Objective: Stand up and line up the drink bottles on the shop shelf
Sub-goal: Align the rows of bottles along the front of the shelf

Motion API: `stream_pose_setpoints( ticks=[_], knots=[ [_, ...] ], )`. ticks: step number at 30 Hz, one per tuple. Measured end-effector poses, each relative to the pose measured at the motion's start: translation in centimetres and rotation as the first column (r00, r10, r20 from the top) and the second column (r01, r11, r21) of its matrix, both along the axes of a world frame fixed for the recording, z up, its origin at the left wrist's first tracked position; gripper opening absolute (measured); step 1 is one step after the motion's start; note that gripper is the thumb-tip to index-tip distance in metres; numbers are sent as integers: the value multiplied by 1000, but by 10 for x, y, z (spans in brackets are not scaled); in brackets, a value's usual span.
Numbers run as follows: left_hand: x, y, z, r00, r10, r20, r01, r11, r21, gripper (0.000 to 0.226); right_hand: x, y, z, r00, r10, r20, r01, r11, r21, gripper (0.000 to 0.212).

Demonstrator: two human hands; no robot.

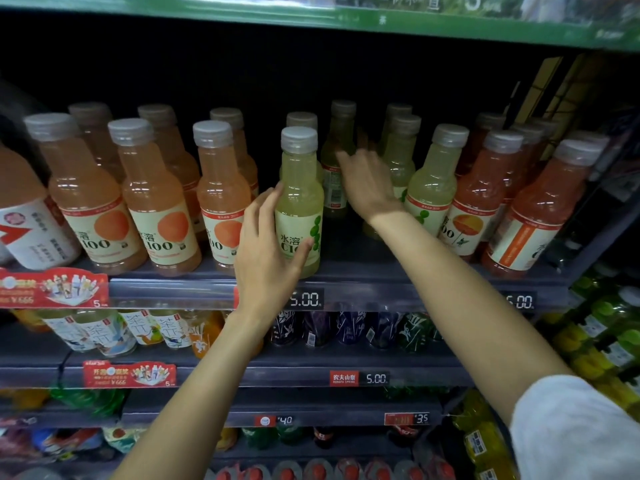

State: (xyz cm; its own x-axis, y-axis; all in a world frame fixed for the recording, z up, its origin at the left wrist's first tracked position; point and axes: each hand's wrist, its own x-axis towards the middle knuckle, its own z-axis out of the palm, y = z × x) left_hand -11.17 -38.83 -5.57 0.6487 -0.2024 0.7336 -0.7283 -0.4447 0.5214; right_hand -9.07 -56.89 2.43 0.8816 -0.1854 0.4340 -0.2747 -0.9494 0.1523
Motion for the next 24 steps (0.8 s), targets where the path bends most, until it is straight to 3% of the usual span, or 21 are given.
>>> stream_pose_setpoints(
  ticks=[3, 7, 14, 17, 20, 24],
  knots=[
    [1, 0, 0, 1000, 2, 3, -2, 1000, -1, 78, 14, 4, 1, 997, -51, -64, 54, 997, 54, 24],
    [1, 0, -1, 1000, -3, 6, 3, 1000, -1, 78, 18, 8, 1, 992, -106, -70, 106, 994, -3, 19],
    [1, 0, -1, 1000, 1, 10, -1, 1000, -7, 78, -11, 8, -16, 982, 33, 188, -17, 996, -87, 55],
    [2, 0, -1, 1000, -6, 16, 6, 1000, -4, 78, -24, 8, -28, 962, 34, 271, -23, 999, -47, 56],
    [3, 0, -1, 1000, -13, 15, 14, 1000, -6, 78, -38, 2, -31, 912, 130, 390, -130, 991, -27, 51],
    [2, 0, -1, 1000, -21, 11, 21, 1000, -11, 78, -46, -4, -22, 943, 144, 300, -204, 963, 177, 49]
  ],
)
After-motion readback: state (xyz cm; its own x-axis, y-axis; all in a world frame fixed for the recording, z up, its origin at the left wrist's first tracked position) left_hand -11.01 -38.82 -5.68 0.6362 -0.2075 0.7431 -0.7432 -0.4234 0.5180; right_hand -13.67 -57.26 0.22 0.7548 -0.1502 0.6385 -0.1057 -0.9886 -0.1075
